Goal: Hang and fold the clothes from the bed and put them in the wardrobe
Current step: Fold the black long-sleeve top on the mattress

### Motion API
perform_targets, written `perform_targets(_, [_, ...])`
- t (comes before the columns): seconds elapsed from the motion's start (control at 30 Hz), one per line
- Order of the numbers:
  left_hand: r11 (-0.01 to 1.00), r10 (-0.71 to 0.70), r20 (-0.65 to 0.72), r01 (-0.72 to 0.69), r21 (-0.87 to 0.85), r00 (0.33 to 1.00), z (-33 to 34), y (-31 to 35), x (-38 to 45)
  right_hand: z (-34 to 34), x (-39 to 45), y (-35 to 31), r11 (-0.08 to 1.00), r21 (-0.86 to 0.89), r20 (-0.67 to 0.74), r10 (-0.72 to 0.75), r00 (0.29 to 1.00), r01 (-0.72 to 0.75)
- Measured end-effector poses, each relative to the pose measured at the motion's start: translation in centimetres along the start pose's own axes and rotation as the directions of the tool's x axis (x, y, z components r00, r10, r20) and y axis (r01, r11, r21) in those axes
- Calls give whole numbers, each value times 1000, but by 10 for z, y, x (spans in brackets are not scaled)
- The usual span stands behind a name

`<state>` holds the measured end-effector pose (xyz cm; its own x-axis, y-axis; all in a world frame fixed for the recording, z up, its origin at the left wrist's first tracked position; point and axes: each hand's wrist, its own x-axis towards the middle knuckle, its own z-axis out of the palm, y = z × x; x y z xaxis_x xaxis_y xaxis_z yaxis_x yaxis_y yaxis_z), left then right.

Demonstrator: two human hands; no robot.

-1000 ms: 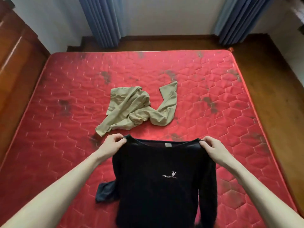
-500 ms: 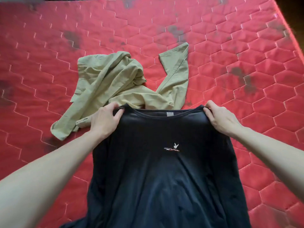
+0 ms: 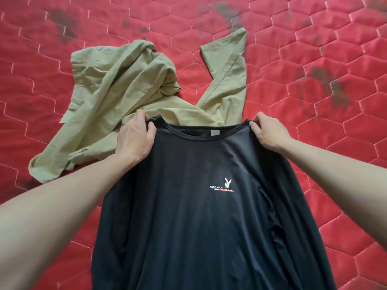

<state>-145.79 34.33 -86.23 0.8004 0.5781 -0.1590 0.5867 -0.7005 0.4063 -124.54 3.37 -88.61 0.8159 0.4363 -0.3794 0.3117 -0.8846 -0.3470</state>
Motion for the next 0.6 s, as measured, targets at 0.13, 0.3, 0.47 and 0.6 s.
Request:
perform_targets(0.13, [997, 28, -34, -25, 79, 999, 2, 1, 3, -1, -13, 11, 997, 81, -40, 16, 999, -12])
perform_targets(0.3, [982, 72, -145, -44, 183, 987, 7, 8, -14, -1, -70, 51, 986, 138, -43, 97, 994, -90])
perform_targets(0.47, [943, 258, -183, -206, 262, 949, 16, 28, -53, -1, -153, 94, 955, 147, 26, 256, 966, -257])
perform_targets(0.6, [899, 383, -119, -341, 273, 916, 33, 62, -97, 11, -220, 119, 927, 122, 98, 345, 933, -355])
